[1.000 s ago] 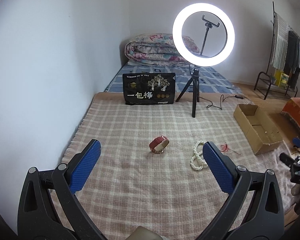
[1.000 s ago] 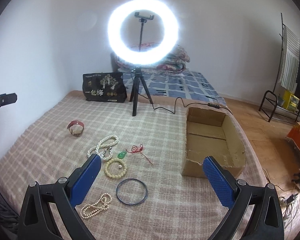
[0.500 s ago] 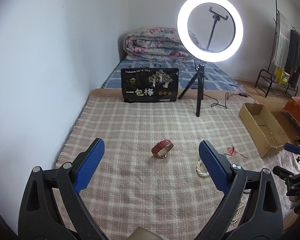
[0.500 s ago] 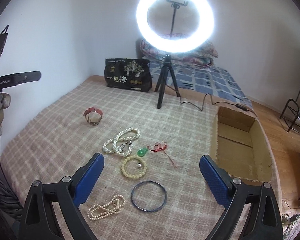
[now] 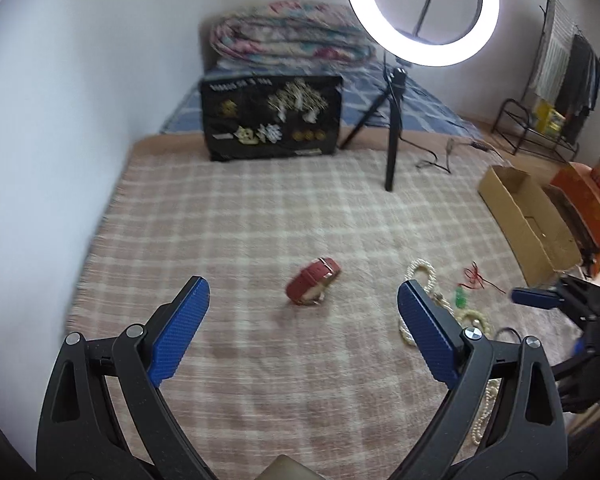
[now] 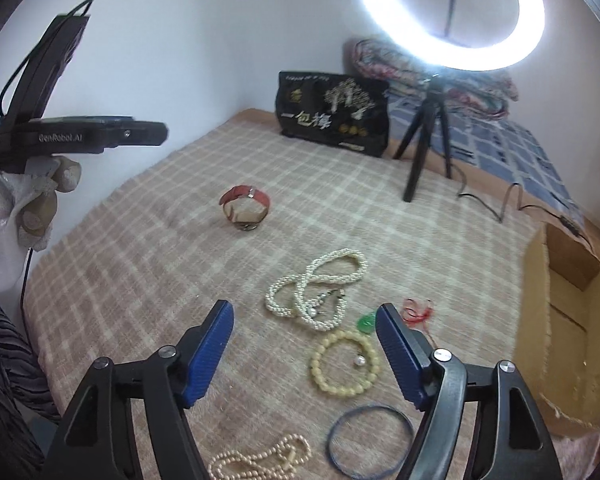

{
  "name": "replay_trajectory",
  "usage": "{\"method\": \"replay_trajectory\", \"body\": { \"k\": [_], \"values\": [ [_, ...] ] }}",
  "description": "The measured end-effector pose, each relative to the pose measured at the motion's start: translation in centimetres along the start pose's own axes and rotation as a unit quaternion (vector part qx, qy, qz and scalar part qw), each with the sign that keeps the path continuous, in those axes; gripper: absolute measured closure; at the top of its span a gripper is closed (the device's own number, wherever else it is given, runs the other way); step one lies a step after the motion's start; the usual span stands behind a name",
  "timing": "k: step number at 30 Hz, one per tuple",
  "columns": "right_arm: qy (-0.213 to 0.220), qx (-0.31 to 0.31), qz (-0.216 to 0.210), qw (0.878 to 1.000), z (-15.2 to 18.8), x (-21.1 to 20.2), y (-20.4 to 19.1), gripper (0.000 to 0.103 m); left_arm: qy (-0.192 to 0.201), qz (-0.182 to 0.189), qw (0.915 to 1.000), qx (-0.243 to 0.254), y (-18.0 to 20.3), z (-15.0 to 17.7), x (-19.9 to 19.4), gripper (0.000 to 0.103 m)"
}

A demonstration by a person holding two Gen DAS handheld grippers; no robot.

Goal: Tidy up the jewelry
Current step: 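Move left tool toward red watch while right tool approaches pearl necklace, then close left tool on red watch strap while right tool grasps pearl necklace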

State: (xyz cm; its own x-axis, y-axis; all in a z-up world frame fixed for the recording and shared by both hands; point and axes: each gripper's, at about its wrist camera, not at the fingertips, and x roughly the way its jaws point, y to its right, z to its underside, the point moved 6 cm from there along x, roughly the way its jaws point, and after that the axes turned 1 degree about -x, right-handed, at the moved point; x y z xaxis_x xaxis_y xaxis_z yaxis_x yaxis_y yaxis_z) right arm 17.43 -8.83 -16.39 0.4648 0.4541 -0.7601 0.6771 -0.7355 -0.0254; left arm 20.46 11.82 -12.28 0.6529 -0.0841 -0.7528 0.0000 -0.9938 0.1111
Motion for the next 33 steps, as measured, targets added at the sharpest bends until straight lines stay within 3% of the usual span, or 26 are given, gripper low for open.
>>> {"method": "replay_trajectory", "body": {
  "k": [4, 10, 21, 33],
  "values": [
    [-0.028, -0.014, -0.012, 0.999, -0.2, 3.1, -0.6, 0.040, -0.034, -0.008, 0.9993, 0.011, -0.3, 0.6, 2.8, 0.006],
    [-0.061, 0.016, -0.028, 0.998, 0.0, 6.5, 0.3, 0.062, -0.055, -0.013, 0.9982, 0.019, -1.0, 1.0, 5.7, 0.006],
    [-0.081, 0.022, -0.030, 0.996, -0.4, 9.6, 0.3, 0.067, -0.059, -0.022, 0.9970, 0.045, -0.9, 0.9, 8.0, 0.006],
    [-0.086, 0.018, -0.025, 0.996, -0.4, 10.3, 0.4, 0.068, -0.068, -0.031, 0.9946, 0.072, -0.8, 0.8, 11.1, 0.006]
  ]
}}
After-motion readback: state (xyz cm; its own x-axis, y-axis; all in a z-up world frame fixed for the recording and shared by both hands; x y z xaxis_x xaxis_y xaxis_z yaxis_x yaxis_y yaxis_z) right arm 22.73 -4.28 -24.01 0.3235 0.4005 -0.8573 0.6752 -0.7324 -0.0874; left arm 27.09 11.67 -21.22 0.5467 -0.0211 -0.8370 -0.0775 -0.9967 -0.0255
